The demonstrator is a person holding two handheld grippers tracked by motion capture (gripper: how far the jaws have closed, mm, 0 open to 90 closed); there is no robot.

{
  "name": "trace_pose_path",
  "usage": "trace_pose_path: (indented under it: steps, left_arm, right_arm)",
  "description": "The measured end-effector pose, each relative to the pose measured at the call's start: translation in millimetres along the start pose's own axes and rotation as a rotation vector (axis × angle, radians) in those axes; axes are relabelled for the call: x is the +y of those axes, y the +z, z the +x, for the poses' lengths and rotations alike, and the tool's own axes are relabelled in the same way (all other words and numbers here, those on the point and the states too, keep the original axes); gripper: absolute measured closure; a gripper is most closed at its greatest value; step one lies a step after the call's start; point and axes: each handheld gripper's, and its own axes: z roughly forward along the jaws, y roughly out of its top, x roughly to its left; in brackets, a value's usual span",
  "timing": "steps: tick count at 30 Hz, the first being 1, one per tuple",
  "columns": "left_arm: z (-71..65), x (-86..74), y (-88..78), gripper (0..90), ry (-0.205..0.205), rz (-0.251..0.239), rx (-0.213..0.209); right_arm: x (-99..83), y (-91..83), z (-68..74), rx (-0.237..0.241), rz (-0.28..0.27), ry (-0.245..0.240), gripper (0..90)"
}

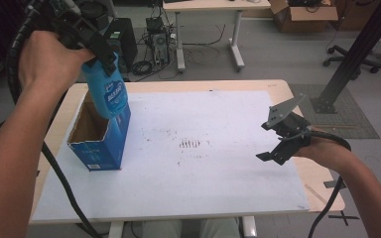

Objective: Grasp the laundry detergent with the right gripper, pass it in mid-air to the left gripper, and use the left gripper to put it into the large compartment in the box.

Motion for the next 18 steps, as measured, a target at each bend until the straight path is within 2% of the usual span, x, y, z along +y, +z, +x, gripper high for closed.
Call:
trace_pose_path:
  steps: [1, 2, 3, 4, 6, 8, 11, 12, 13, 14, 15, 16, 18]
  left_arm:
    - [2.2, -1.3, -0.1, 37.8, -0.012, 0.003, 0.003]
    - [7.0, -5.1, 0.4, 37.9, -0.05, 0.009, 0.015]
    - [7.0, -5.1, 0.4, 37.9, -0.05, 0.009, 0.015]
    - [9.4, -6.9, 0.7, 37.9, -0.067, 0.013, 0.019]
    - [16.8, -12.1, 2.2, 37.9, -0.127, 0.021, 0.029]
    - [19.7, -13.5, 2.7, 37.9, -0.143, 0.024, 0.031]
    - [28.5, -18.7, 7.3, 37.9, -0.215, 0.03, 0.038]
    - [28.5, -18.7, 7.3, 37.9, -0.215, 0.03, 0.038]
    - [31.7, -20.7, 9.7, 37.9, -0.244, 0.034, 0.043]
    - [31.7, -20.7, 9.7, 37.9, -0.244, 0.034, 0.043]
    - [35.1, -22.3, 11.5, 37.9, -0.274, 0.036, 0.046]
    - [35.1, -22.3, 11.5, 37.9, -0.274, 0.036, 0.046]
    - [38.1, -23.7, 12.8, 37.9, -0.3, 0.036, 0.052]
  right_arm:
    - [-0.1, -0.3, -0.3, 0.0, 0.002, -0.001, 4.6]
    - [-0.8, -1.0, -0.8, -0.001, 0.01, -0.004, 4.6]
    - [-0.8, -1.0, -0.8, -0.001, 0.01, -0.004, 4.6]
    - [-1.0, -1.3, -0.8, -0.003, 0.017, -0.004, 4.6]
    - [-2.4, -1.9, -1.6, -0.009, 0.034, -0.012, 4.7]
    - [-2.8, -2.4, -1.7, -0.01, 0.036, -0.012, 4.7]
    - [-5.3, -4.1, -2.3, -0.012, 0.035, -0.013, 4.9]
    - [-5.3, -4.1, -2.3, -0.012, 0.035, -0.013, 4.9]
    - [-6.3, -4.5, -3.0, -0.015, 0.042, -0.014, 5.0]
    - [-6.3, -4.5, -3.0, -0.015, 0.042, -0.014, 5.0]
    - [-7.2, -5.6, -3.9, -0.02, 0.047, -0.014, 5.0]
    - [-7.2, -5.6, -3.9, -0.02, 0.047, -0.014, 5.0]
    - [-8.0, -7.4, -4.3, -0.023, 0.04, -0.013, 5.1]
